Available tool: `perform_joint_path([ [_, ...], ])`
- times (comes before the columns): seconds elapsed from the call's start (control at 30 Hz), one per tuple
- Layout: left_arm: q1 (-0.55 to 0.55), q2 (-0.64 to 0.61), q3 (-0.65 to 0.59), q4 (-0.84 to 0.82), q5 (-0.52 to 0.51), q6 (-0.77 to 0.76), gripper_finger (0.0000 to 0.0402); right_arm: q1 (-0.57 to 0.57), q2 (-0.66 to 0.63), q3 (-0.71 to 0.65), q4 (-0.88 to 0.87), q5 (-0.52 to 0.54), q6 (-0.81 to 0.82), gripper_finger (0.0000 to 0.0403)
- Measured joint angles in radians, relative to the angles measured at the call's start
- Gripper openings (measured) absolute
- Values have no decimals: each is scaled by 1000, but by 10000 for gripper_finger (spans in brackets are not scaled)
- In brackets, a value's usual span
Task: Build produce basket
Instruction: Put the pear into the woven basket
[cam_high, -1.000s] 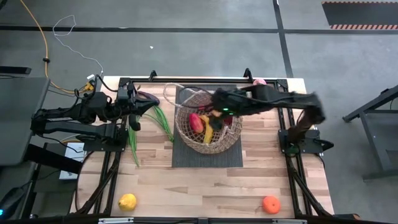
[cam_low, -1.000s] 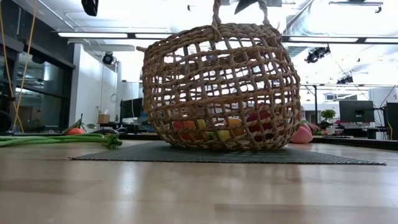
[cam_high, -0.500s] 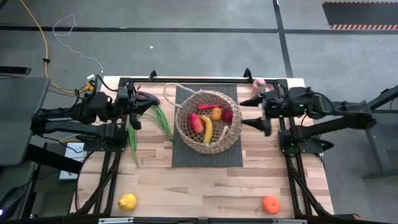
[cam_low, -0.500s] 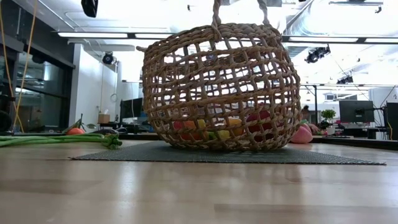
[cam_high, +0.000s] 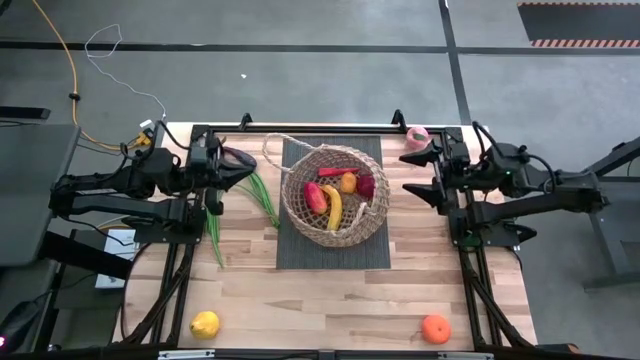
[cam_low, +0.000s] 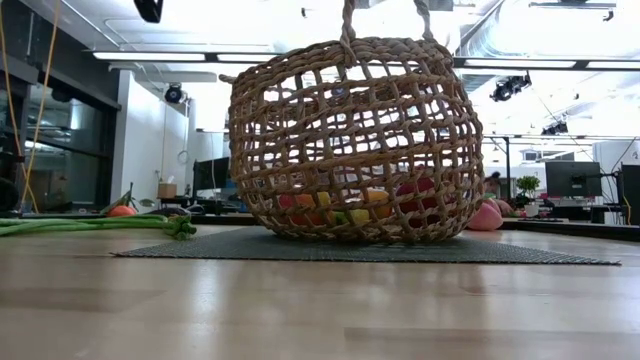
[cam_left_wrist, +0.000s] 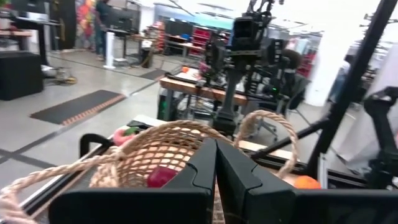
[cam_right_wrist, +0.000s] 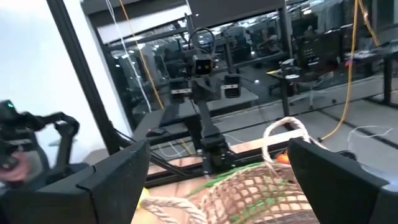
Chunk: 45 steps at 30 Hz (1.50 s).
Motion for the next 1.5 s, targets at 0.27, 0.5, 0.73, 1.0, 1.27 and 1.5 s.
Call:
perform_joint_path([
  [0.27, 0, 0, 0, 0, 38, 0, 0, 0, 46, 0, -3, 23, -37, 369],
  [0.5, 0, 0, 0, 1, 37, 0, 1, 0, 79, 0, 20, 24, -35, 369],
  [0.73, 0, 0, 0, 1, 37, 0, 1, 1, 82, 0, -7, -18, -43, 309],
  [1.0, 0, 0, 0, 0, 35, 0, 5, 1, 82, 0, -109, -49, -98, 46],
  [1.27, 0, 0, 0, 0, 31, 0, 13, -8, 82, 0, -102, -121, -68, 9],
  [1.5, 0, 0, 0, 0, 30, 4, 61, -8, 82, 0, -94, -126, -67, 1],
])
